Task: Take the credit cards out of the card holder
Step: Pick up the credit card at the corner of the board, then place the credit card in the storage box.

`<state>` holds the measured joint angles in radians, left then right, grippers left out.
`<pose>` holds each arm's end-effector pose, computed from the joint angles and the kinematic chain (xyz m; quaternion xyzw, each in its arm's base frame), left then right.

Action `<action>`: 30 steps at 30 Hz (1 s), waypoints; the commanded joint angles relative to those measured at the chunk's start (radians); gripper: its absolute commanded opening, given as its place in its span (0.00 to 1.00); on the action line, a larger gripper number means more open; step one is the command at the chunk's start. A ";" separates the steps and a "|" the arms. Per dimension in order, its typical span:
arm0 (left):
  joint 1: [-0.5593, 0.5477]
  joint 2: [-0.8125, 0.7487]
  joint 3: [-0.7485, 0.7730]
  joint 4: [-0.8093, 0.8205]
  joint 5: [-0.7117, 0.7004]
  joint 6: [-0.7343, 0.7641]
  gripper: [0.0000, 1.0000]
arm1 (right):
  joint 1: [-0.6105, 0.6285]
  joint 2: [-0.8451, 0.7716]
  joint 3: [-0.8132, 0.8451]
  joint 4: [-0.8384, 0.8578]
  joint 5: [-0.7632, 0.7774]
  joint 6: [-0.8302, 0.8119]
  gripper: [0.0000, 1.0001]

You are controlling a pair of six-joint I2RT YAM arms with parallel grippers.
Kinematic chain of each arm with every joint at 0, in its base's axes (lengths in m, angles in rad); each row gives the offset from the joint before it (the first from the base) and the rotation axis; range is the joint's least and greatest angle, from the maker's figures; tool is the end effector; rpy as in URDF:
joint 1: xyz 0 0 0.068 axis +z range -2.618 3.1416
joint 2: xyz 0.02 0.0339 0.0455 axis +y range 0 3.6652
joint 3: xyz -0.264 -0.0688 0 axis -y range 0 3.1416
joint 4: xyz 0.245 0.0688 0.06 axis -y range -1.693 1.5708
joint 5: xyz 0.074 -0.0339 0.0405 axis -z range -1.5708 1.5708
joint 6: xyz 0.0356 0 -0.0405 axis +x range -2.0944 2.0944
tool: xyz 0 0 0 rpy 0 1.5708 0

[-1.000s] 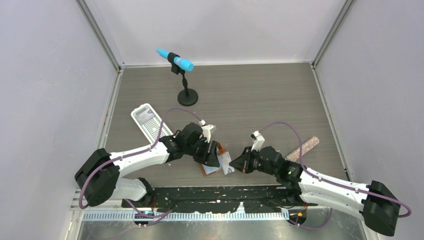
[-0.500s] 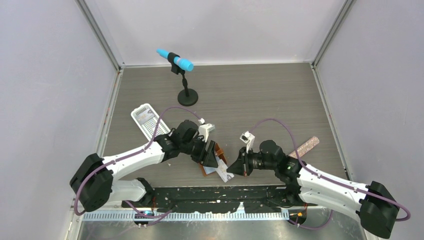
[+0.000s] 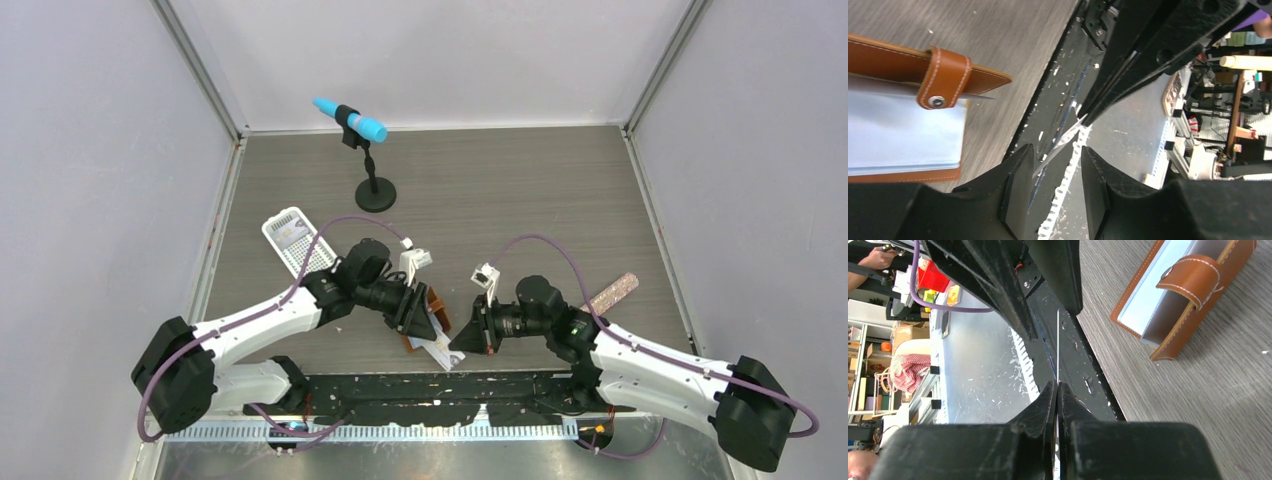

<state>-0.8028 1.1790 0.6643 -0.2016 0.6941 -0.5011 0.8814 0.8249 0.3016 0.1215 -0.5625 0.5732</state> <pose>0.1493 -0.1873 0.2226 0.2680 0.8250 -0.4825 0.1219 0.0991 0.1501 0.1962 -0.2743 0.7682 0.5253 0.2421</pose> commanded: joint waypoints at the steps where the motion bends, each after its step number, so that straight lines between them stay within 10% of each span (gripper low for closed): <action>1: 0.004 -0.044 -0.026 0.083 0.097 -0.039 0.39 | -0.004 0.017 0.057 0.064 -0.019 -0.021 0.05; 7: 0.003 -0.056 -0.021 0.064 0.084 -0.061 0.00 | -0.004 0.047 0.079 0.070 -0.009 -0.017 0.06; 17: 0.128 -0.245 0.093 -0.326 -0.362 -0.058 0.00 | 0.004 -0.009 0.189 -0.117 0.373 0.018 0.74; 30: 0.354 -0.552 0.065 -0.504 -0.885 -0.177 0.00 | 0.230 0.297 0.446 -0.315 0.833 -0.020 0.90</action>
<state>-0.5030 0.6605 0.7177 -0.6212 0.0292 -0.6430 1.0397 1.0092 0.6621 -0.1589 0.0959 0.5694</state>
